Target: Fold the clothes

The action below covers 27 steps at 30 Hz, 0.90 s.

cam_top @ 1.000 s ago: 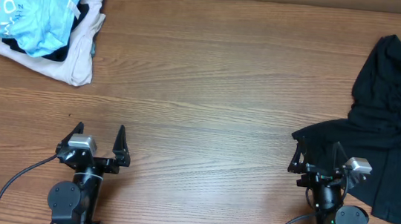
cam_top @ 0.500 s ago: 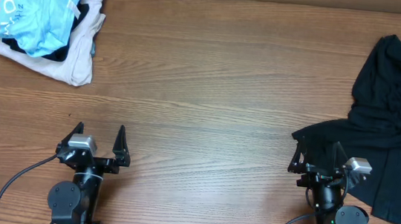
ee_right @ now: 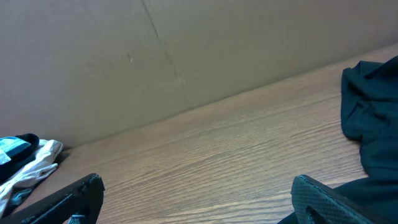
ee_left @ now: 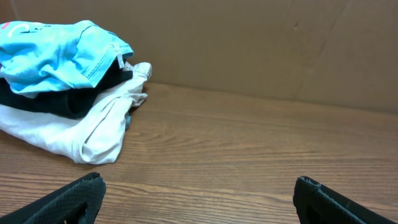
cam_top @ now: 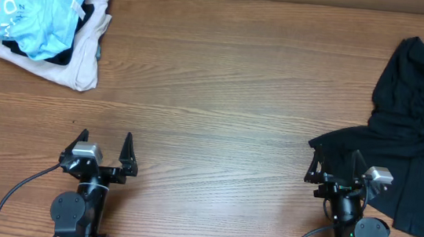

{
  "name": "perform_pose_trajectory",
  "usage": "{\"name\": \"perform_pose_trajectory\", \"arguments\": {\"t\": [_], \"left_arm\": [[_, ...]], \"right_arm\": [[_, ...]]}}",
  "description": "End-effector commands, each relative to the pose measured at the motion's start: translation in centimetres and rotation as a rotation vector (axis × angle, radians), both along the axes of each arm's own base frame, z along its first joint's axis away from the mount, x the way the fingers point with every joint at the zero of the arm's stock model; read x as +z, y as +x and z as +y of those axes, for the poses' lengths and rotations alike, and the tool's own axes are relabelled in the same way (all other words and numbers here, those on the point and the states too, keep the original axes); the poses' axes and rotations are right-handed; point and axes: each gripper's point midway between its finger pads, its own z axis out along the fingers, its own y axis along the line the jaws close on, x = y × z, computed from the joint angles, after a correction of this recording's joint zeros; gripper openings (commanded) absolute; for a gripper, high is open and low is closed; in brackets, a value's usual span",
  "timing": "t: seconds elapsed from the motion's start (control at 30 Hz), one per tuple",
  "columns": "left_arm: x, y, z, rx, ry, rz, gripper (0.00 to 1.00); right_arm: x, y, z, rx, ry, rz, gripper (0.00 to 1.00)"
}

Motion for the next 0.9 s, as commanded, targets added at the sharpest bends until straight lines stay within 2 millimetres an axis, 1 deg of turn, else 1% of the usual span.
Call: {"name": "perform_pose_trajectory", "arguments": {"t": [0.0, 0.37, 0.57, 0.63, 0.7, 0.8, 0.87], "left_arm": [[0.0, 0.0, 0.3, 0.016, -0.005, -0.005, 1.00], [0.0, 0.0, 0.3, 0.016, -0.005, -0.006, 1.00], [0.0, 0.0, 0.2, 0.012, -0.006, -0.005, 1.00], [0.6, 0.0, -0.3, -0.014, -0.039, -0.027, 1.00], [1.2, -0.1, -1.4, -0.082, -0.049, -0.049, 1.00], [1.6, -0.4, -3.0, -0.174, -0.053, -0.053, 1.00], [2.3, -0.7, -3.7, -0.217, -0.055, -0.066, 1.00]], "right_arm": [[-0.2, 0.0, 0.0, -0.004, 0.004, -0.003, 1.00], [-0.2, 0.0, -0.2, -0.017, 0.004, -0.004, 1.00], [0.1, 0.0, -0.8, -0.051, 0.004, -0.015, 1.00], [0.6, 0.0, -1.0, -0.058, 0.006, -0.035, 1.00], [1.3, 0.0, -0.9, -0.056, 0.009, -0.065, 1.00], [2.3, -0.1, -0.8, -0.050, 0.012, -0.091, 1.00], [3.6, -0.4, -0.9, -0.051, 0.013, -0.113, 1.00]]}}
